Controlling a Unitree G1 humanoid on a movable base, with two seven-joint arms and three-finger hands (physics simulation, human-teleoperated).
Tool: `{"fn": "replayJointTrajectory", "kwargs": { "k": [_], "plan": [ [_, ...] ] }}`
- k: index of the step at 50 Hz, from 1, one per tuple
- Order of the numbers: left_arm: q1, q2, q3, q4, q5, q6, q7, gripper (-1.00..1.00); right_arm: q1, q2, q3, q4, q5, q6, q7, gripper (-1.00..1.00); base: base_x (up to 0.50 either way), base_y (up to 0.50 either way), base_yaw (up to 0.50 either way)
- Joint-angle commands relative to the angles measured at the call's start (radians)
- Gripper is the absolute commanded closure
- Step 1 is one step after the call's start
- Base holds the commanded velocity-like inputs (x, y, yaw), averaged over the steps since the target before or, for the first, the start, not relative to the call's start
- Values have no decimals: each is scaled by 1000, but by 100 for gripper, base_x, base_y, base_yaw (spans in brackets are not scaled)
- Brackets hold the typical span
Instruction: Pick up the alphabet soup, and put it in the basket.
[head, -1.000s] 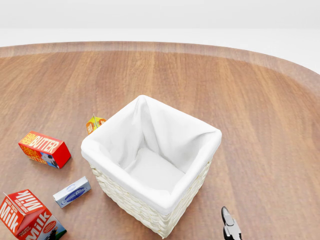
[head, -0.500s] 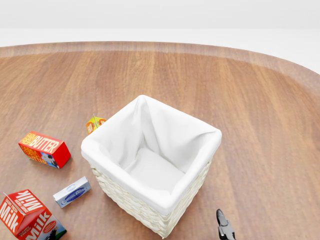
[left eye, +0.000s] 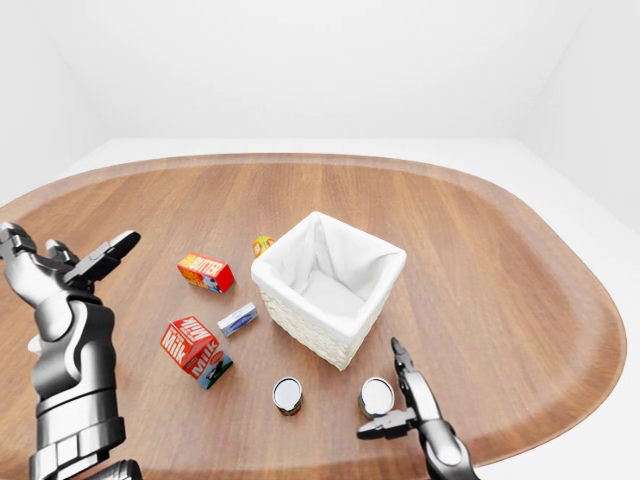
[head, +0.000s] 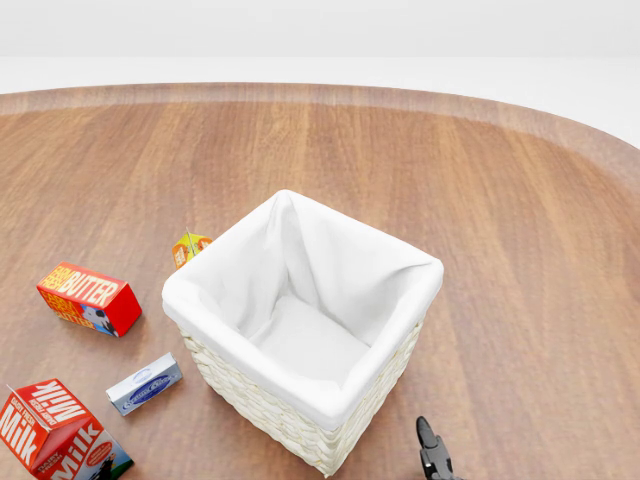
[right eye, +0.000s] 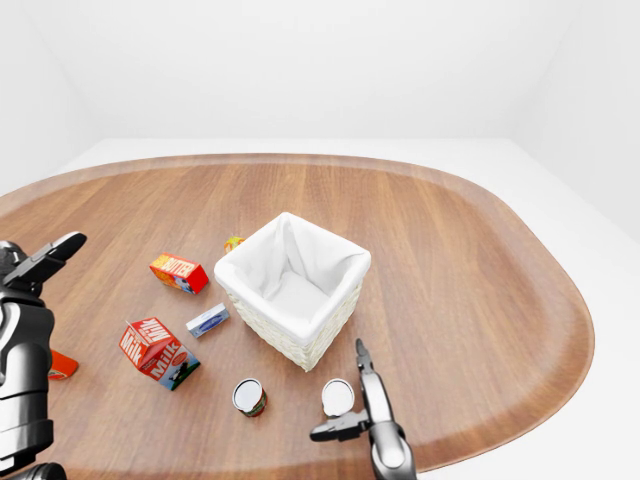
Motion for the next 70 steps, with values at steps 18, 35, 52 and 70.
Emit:
{"fn": "replayJointTrajectory", "kwargs": {
  "k": [18,35,52,70],
  "plan": [
    [7,0,2,-17,-2,0,2,-100,-56,7,4,92,-9,-15,-8,-100,0,0,0],
    [4,-1,3,-16,0,0,3,-100,-91,11,-7,147,-16,-22,-5,-100,0,0,0],
    [-4,-2,-3,9,5,0,-4,-100,-116,15,-13,204,-23,-56,-10,83,0,0,0],
    [0,-2,-2,4,4,0,-5,-100,-100,13,-17,187,-26,-60,-7,100,0,0,0]
  ]
}}
